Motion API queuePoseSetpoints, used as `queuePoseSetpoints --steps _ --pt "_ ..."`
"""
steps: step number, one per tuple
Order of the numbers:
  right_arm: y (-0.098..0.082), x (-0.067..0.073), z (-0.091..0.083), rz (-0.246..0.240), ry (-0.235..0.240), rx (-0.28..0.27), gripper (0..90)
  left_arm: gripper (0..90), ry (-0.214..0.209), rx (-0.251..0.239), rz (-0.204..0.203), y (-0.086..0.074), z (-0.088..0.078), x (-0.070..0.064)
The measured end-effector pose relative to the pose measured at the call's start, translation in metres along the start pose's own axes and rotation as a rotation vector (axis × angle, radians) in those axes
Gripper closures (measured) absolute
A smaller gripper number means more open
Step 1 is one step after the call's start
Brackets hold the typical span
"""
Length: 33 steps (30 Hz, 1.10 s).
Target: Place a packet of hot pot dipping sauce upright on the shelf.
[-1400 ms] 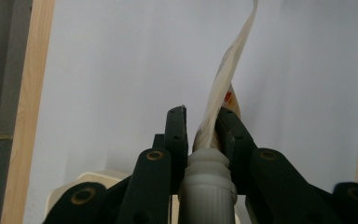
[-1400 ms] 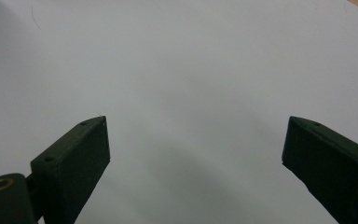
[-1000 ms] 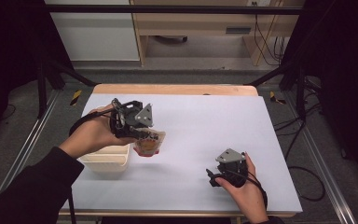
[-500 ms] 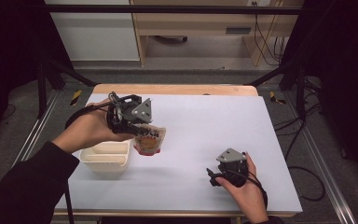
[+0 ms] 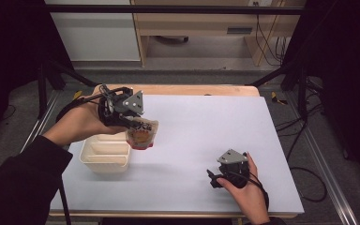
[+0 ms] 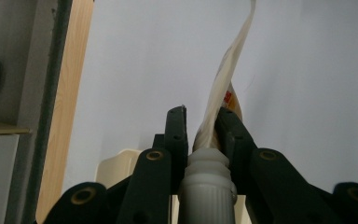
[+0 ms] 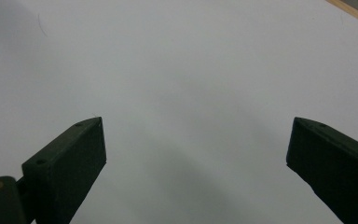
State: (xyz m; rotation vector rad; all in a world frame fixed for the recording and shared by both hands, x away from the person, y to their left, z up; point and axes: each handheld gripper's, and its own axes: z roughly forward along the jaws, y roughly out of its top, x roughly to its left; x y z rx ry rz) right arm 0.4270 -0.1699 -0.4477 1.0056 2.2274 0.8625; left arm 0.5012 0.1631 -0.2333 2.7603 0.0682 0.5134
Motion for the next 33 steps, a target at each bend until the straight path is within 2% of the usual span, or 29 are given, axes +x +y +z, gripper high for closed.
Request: queuePoseSetpoints --steps 10,23,33 --pt "0.0 0.0 0.0 0.005 -0.005 0.011 5.4 75.8 0.005 -0.003 -0.027 -0.015 -0.003 0.009" --pt "0.0 0.0 0.0 0.008 -0.005 0.006 5.6 75.8 -0.01 0.001 -0.024 -0.03 -0.005 0.017" --pt "0.0 0.0 0.0 0.011 -0.008 0.007 5.6 75.8 0.007 -0.016 -0.056 -0.042 -0.008 0.029"
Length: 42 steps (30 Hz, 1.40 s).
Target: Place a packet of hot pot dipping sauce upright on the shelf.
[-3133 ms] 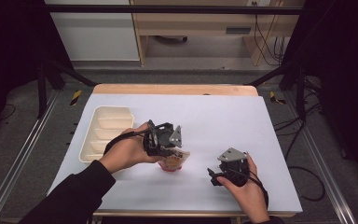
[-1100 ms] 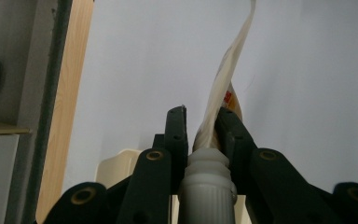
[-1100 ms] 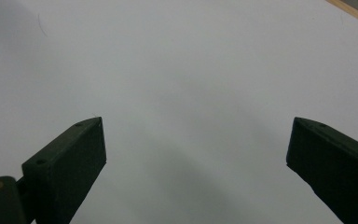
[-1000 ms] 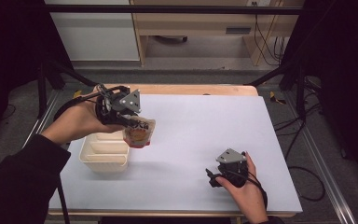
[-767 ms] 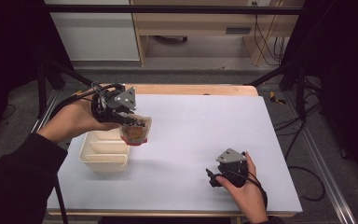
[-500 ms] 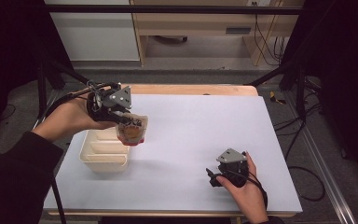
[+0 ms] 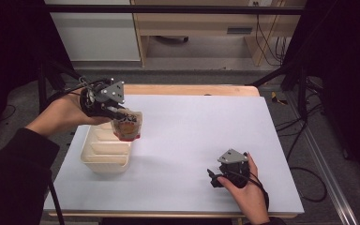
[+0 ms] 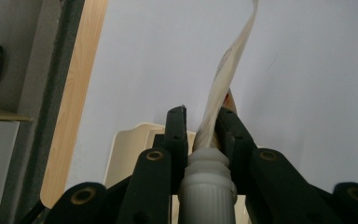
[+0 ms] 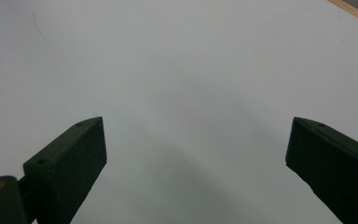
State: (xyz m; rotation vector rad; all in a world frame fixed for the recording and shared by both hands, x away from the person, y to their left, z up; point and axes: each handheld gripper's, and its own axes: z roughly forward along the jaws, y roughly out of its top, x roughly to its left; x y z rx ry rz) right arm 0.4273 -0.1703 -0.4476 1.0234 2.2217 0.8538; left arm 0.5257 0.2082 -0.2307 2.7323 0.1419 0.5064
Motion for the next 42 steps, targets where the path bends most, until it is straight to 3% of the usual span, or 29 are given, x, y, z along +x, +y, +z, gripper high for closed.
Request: queuePoseSetpoints --steps 12,16,27,42 --pt "0.0 0.001 0.002 -0.002 0.003 0.006 5.7 75.8 -0.003 0.027 0.006 -0.008 0.0 0.009" --pt "-0.001 0.0 0.002 -0.007 -0.001 0.008 5.7 75.8 -0.006 0.044 0.011 -0.014 0.006 0.012" --pt "-0.001 0.003 0.005 -0.016 0.001 0.025 5.8 75.7 -0.015 0.043 0.001 -0.025 0.014 0.022" --pt "-0.001 0.003 0.004 -0.016 0.0 0.022 5.8 75.8 -0.031 0.045 0.007 -0.032 0.02 0.025"
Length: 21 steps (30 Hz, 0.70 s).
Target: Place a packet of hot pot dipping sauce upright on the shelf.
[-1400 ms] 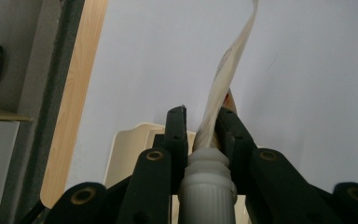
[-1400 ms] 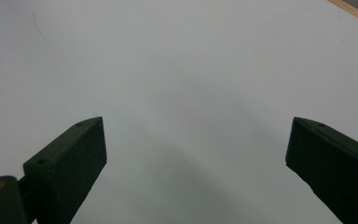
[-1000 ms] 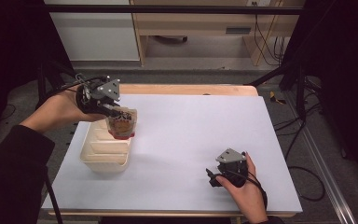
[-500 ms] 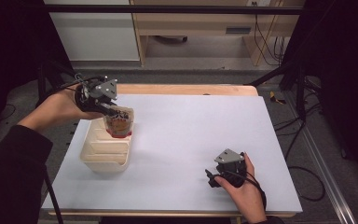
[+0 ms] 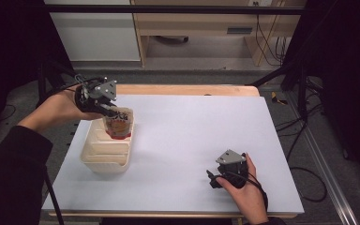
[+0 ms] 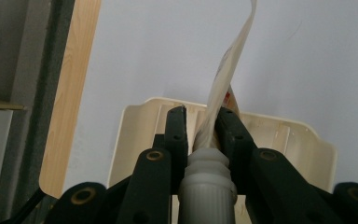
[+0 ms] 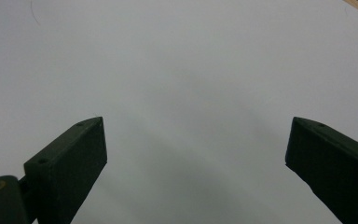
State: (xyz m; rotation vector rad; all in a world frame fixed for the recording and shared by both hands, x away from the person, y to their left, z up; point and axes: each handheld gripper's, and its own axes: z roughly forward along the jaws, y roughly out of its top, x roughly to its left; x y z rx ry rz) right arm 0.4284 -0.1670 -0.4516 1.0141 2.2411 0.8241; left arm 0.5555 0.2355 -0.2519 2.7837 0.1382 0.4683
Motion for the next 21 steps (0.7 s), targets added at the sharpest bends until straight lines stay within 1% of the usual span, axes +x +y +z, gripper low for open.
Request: queuePoseSetpoints --steps 3,12,15,21 --pt "0.0 0.0 0.001 -0.001 0.0 0.002 5.9 75.8 -0.003 0.004 -0.002 -0.002 0.001 0.001" --pt "0.0 0.0 0.001 -0.002 0.001 0.004 5.8 75.7 -0.005 0.014 0.012 -0.006 0.001 0.001" --pt "0.0 0.0 0.001 -0.002 0.001 0.004 5.8 75.7 -0.006 0.011 0.006 -0.01 0.002 0.002" --pt "0.0 0.001 0.002 -0.003 0.003 0.009 5.9 75.7 0.0 0.017 0.012 -0.017 0.004 0.003"
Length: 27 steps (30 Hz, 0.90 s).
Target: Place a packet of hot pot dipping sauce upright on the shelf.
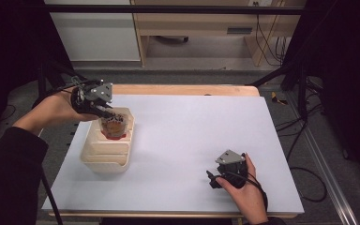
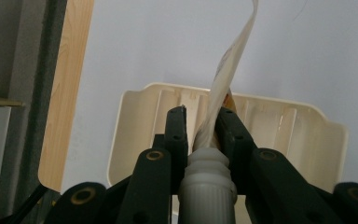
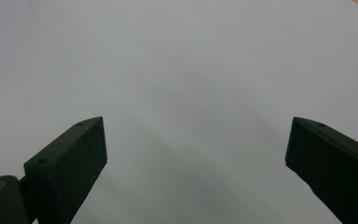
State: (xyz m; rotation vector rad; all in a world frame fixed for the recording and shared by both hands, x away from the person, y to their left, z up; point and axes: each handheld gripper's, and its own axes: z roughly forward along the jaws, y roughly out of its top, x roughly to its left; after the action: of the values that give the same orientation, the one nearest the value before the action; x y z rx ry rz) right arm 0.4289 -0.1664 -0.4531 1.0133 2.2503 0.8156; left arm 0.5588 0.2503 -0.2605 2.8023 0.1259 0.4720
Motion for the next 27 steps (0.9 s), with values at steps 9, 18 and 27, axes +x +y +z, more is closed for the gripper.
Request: queuePoseSetpoints --steps 9,18,27 --pt "0.0 0.0 -0.001 0.004 -0.002 -0.008 5.9 75.7 -0.01 -0.027 -0.015 -0.012 0.008 -0.003" --pt "0.0 0.0 -0.001 0.004 -0.003 -0.004 5.9 75.7 -0.02 -0.024 -0.016 -0.021 0.019 -0.006" --pt "0.0 -0.001 -0.001 0.004 -0.003 -0.004 5.9 75.7 -0.033 -0.022 -0.011 -0.024 0.024 -0.01"
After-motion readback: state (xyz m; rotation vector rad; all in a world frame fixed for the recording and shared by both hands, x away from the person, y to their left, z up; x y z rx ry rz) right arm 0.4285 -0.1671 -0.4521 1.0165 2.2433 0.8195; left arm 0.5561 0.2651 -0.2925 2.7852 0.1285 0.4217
